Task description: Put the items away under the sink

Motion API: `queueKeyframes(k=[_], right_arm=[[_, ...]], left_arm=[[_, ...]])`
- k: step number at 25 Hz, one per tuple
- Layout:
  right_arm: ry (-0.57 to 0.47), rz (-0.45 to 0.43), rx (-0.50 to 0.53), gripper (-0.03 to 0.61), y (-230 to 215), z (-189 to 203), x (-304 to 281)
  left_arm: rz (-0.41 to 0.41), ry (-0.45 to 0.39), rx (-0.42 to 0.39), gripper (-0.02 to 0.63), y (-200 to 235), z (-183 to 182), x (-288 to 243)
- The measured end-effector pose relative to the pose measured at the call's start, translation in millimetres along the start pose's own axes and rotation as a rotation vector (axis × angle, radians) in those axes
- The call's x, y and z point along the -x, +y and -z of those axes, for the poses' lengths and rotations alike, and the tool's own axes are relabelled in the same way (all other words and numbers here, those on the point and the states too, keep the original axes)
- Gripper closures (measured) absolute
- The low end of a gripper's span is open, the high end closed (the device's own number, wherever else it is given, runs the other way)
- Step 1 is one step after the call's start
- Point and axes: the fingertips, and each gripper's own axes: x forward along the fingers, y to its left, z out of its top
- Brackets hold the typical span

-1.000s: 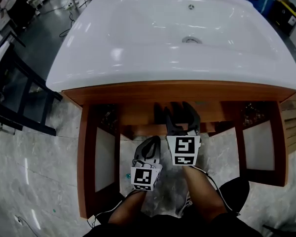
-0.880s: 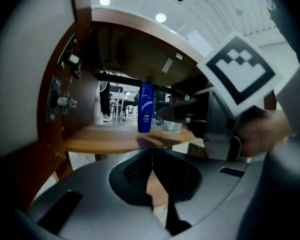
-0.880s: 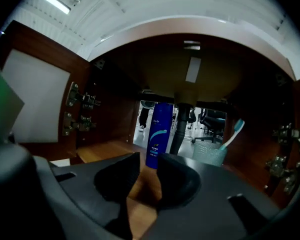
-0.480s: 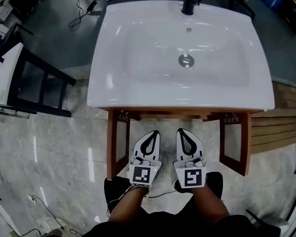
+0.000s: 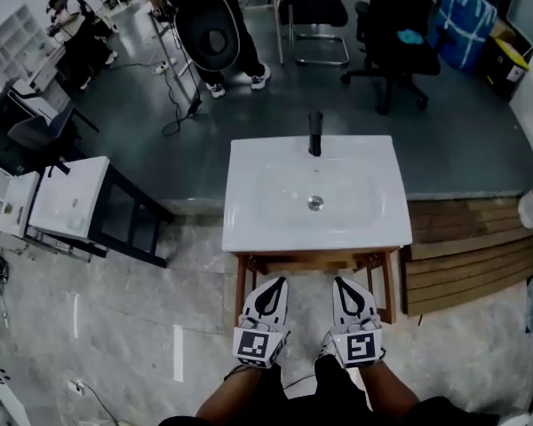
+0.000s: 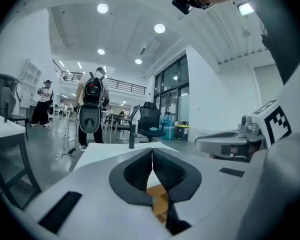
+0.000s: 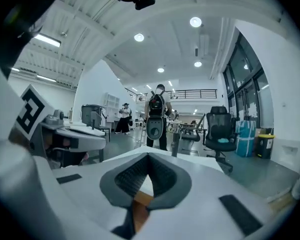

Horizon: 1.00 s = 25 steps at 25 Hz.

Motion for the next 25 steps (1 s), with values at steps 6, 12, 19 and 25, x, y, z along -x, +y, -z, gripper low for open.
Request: queueKeyframes(k=[6, 12, 19, 25], right_arm=[[-0.083, 0.015, -0.002, 0.558, -5, -71, 11], [-0.158, 0.001, 0.037, 0.560, 5, -110, 18], [-0.171, -0.015, 0.052, 0.560, 16, -117, 13], [-0.193, -0.032, 0.064, 0.560, 20, -129, 2]], left_arm=[[-0.012, -0.037, -0.052, 0.592, 1, -50, 23], [0.009, -0.142, -0.116, 0.592, 1, -105, 37], [-0.016, -0.169, -0.126, 0.592, 13, -120, 45], [-0.039, -0.164, -0.100, 0.592, 27, -119, 51]])
